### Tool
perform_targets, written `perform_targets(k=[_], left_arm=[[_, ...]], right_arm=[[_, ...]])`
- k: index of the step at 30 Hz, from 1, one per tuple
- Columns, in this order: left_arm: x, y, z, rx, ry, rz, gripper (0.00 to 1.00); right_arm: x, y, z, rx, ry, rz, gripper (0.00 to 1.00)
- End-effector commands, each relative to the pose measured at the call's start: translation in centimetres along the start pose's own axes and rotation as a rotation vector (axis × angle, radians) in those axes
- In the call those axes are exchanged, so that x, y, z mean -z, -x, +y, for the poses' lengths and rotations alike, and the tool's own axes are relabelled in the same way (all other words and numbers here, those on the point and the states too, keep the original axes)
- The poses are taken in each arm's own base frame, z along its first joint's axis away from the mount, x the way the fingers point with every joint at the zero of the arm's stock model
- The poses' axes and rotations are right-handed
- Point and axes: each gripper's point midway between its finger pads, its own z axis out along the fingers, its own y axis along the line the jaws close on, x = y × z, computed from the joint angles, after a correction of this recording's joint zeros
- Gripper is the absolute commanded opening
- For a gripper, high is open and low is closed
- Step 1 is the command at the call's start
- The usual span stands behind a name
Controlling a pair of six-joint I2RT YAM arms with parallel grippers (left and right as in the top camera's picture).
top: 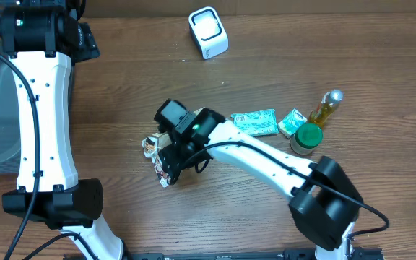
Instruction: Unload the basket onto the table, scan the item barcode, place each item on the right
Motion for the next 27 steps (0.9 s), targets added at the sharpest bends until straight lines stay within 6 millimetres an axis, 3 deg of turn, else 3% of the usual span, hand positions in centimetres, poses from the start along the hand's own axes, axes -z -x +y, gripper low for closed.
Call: perform_targets(k=[1,10,16,27], left_arm=[[0.7,0.4,-0.1,-0.011,-0.015,-0.021,1.0],[0.7,0.4,-0.1,-0.011,-0.015,-0.021,1.0],[0.7,0.4,-0.1,-0.011,-0.015,-0.021,1.0],[0.7,0.4,-0.1,-0.011,-0.015,-0.021,1.0]], right_arm=[[2.0,2.1,-2.8,-0.005,-0.099,-0.089,0.79],[2.8,3.2,-7.1,-0.093,-0.154,-0.115,1.0],[3.0,3.5,-8.4,-0.122,-0.161,-0.118,1.0],[3.1,4.1,-8.3,-0.119,-0.155,-0.14,1.0]])
